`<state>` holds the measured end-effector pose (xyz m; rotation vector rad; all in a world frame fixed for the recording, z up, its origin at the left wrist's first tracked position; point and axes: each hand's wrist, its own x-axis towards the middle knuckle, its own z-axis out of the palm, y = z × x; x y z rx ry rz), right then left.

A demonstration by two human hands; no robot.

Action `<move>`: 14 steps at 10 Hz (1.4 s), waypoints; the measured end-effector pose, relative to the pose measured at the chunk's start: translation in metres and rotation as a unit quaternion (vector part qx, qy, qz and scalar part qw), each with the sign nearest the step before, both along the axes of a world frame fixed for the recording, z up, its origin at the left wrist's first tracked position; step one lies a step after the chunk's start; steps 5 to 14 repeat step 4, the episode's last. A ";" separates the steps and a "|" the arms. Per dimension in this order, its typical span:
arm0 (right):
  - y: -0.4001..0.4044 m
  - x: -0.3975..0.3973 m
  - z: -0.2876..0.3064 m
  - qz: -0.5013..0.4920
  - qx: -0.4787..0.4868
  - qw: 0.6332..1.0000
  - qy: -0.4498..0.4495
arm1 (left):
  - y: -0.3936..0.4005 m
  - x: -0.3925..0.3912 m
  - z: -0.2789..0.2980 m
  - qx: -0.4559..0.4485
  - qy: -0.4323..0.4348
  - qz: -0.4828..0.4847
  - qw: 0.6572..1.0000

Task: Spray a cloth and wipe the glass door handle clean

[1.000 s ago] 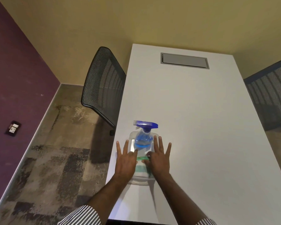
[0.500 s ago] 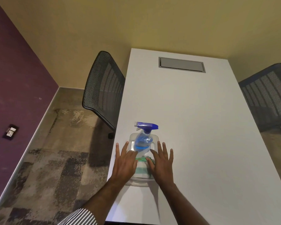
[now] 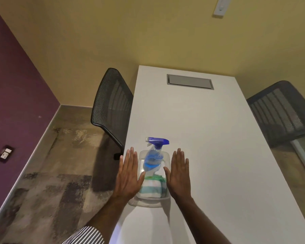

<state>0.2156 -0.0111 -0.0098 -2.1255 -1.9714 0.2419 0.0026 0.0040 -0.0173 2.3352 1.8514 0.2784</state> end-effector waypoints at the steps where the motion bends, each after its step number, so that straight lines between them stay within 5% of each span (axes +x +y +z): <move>1: -0.001 0.004 0.002 0.009 -0.009 1.000 -0.009 | -0.001 -0.002 0.003 0.000 0.023 -0.002 1.000; 4: 0.021 0.017 0.037 0.007 0.040 0.999 -0.016 | 0.023 -0.009 0.034 0.067 0.040 -0.013 0.997; 14: 0.021 0.017 0.037 0.007 0.040 0.999 -0.016 | 0.023 -0.009 0.034 0.067 0.040 -0.013 0.997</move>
